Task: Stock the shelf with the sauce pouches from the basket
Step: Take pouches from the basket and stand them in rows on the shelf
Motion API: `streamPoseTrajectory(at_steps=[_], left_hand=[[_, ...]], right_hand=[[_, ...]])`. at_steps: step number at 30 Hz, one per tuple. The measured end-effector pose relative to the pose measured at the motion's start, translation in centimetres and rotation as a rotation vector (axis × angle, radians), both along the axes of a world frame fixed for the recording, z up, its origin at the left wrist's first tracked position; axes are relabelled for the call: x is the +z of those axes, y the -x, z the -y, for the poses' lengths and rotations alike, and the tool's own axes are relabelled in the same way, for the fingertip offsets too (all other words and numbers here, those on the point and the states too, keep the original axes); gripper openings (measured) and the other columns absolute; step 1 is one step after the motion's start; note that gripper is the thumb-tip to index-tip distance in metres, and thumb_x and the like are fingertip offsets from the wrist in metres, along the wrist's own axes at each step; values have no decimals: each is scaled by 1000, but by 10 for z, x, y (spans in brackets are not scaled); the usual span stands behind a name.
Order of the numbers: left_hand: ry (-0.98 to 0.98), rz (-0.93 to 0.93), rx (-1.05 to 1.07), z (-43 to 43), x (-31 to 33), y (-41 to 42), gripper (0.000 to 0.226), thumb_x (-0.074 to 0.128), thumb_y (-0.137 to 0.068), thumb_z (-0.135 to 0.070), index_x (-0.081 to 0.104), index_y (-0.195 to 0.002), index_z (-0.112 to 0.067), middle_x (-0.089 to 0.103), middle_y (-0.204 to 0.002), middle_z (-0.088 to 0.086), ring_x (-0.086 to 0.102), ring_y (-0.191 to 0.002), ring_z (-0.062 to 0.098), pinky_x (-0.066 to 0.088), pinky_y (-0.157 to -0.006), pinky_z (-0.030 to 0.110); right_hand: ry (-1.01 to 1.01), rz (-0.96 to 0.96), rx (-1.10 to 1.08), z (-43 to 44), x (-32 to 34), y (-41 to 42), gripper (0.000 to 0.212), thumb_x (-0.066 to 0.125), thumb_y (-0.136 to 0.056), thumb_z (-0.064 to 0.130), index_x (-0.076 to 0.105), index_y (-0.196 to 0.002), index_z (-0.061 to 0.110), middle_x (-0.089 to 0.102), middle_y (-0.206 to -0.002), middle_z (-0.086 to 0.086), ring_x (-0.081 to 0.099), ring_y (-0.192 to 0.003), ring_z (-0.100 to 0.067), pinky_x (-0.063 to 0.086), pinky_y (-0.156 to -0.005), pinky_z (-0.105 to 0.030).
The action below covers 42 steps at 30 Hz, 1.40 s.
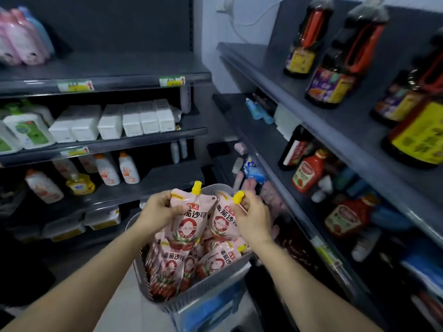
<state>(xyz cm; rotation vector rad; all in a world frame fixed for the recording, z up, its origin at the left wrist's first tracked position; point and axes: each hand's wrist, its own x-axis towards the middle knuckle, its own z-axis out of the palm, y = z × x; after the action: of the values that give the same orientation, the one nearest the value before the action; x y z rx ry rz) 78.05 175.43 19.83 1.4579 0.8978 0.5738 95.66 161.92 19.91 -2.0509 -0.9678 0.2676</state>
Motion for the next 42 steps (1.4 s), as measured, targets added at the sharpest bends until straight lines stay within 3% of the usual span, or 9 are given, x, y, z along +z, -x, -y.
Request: streamPoseTrajectory(at_steps=[6, 11, 15, 18, 20, 23, 29, 36, 42], left_hand=[[6, 140, -124, 39, 62, -30, 22, 70, -76, 10, 71, -86, -9, 73, -90, 20, 68, -86, 38, 56, -80, 52], [-167, 222, -339, 97, 115, -62, 20, 68, -77, 13, 57, -87, 0, 66, -77, 14, 64, -69, 22, 57, -59, 28], [-328, 270, -524, 148, 146, -85, 28, 72, -75, 11, 61, -84, -13, 64, -76, 7, 62, -70, 17, 54, -64, 32], [-362, 297, -580, 193, 164, -101, 33, 74, -74, 6, 62, -66, -24, 66, -62, -3, 61, -58, 7, 51, -53, 21], [-365, 312, -615, 225, 174, -110, 23, 76, -73, 4, 60, -70, -13, 66, -64, 6, 60, -55, 9, 49, -50, 20], [-370, 346, -674, 275, 190, -120, 25, 78, -71, 3, 54, -76, 6, 65, -77, 31, 61, -69, 25, 52, -67, 42], [-453, 368, -788, 380, 220, -133, 25, 78, -71, 4, 67, -70, -19, 69, -60, -7, 61, -55, 4, 51, -55, 20], [-411, 473, -864, 476, 253, -147, 21, 74, -73, 8, 70, -73, -13, 72, -68, 2, 66, -63, 11, 55, -58, 26], [-324, 548, -950, 536, 285, -172, 32, 72, -73, 12, 72, -66, -20, 74, -69, -3, 69, -64, 9, 58, -59, 24]], right_hand=[[-220, 6, -78, 63, 61, -4, 9, 63, -81, 33, 57, -86, 28, 62, -74, 6, 62, -76, -23, 52, -71, -50], [-290, 77, -145, 132, 111, -9, 6, 66, -84, 19, 60, -83, 21, 53, -64, 3, 50, -63, -16, 48, -68, -46], [-304, 131, -241, 192, 138, -12, 12, 60, -77, 29, 59, -89, 28, 55, -65, -2, 52, -67, -26, 49, -69, -50], [-339, 163, -294, 245, 155, -13, 10, 61, -78, 29, 58, -85, 22, 60, -70, -10, 56, -73, -32, 50, -72, -51], [-347, 178, -326, 281, 167, -12, 8, 63, -79, 30, 60, -82, 23, 59, -70, -7, 55, -72, -29, 49, -73, -50], [-367, 198, -386, 337, 183, -7, 8, 66, -78, 29, 63, -84, 25, 63, -76, -9, 58, -77, -30, 50, -76, -49], [-383, 249, -469, 446, 211, 3, 6, 67, -81, 22, 65, -87, 24, 56, -70, -5, 54, -72, -26, 49, -76, -48], [-428, 205, -551, 548, 250, 10, 35, 71, -83, 21, 67, -118, 17, 70, -99, -6, 65, -98, -16, 52, -93, -40], [-486, 280, -615, 613, 282, 2, 23, 72, -81, 23, 73, -104, 28, 73, -93, 5, 68, -93, -20, 55, -88, -47]])
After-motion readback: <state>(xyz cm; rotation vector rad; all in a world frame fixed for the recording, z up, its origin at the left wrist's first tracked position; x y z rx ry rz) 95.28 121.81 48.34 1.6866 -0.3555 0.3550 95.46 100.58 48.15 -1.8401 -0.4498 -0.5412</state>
